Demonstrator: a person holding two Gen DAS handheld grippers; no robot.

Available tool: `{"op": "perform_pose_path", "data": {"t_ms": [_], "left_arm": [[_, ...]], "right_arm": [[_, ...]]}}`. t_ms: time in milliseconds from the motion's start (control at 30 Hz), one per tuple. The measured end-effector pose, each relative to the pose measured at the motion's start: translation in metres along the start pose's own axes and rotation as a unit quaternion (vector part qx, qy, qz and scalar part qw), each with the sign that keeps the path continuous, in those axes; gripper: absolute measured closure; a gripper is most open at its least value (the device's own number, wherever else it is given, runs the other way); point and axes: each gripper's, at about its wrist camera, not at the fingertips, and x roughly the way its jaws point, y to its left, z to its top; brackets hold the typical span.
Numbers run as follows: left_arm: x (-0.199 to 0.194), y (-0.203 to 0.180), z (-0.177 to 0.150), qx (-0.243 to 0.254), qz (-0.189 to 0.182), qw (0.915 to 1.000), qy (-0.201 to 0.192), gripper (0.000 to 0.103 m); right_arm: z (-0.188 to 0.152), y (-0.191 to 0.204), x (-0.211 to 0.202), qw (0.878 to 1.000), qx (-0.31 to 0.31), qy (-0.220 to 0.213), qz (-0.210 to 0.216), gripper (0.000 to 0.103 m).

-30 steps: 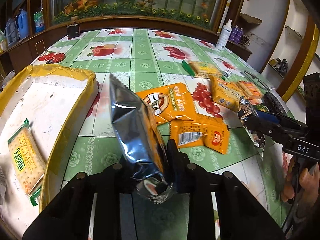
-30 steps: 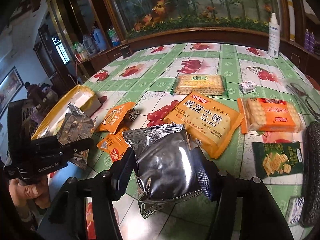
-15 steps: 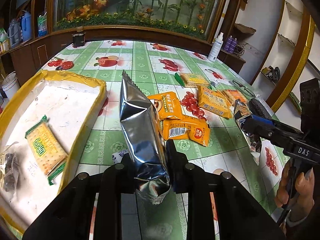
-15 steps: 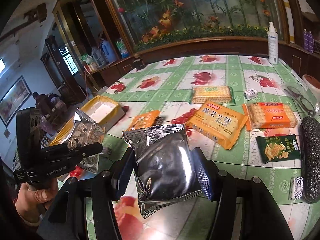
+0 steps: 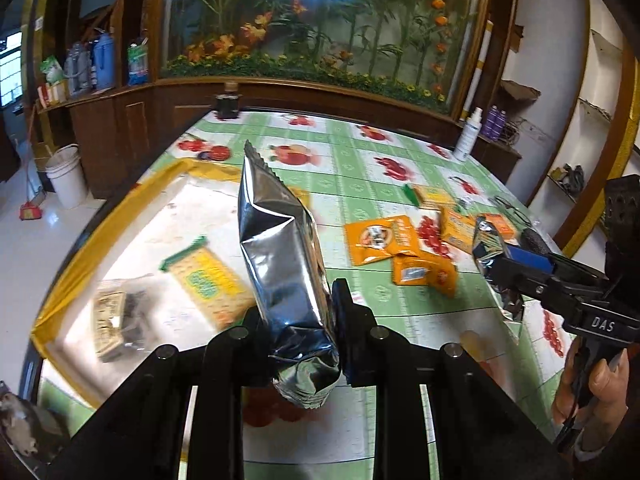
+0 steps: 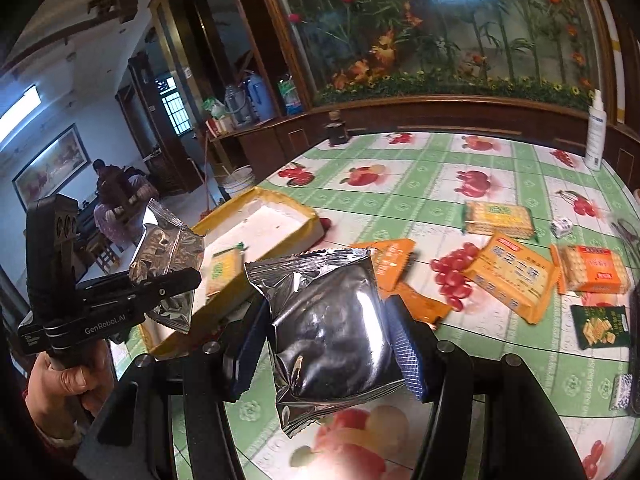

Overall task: Organize snacks
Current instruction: 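Carry both silver foil bags to the yellow tray and release them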

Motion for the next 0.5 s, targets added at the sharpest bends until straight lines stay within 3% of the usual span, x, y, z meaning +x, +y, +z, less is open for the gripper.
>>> {"op": "perform_pose_path", "data": {"t_ms": [200,500], "left_arm": [[-0.009,0.030,-0.003,-0.019,0.049,0.9986,-0.012,0.082],[-0.016,0.073,-0.004,-0.056,0.077,0.9953,-0.019,0.082]], "right_arm": [[0.008,0.026,0.016,1.000,-0.017,0.004,0.020,0.043],[0.029,0.072,0.059,0.997,-0.026,0.014,0.071,0.043]]}}
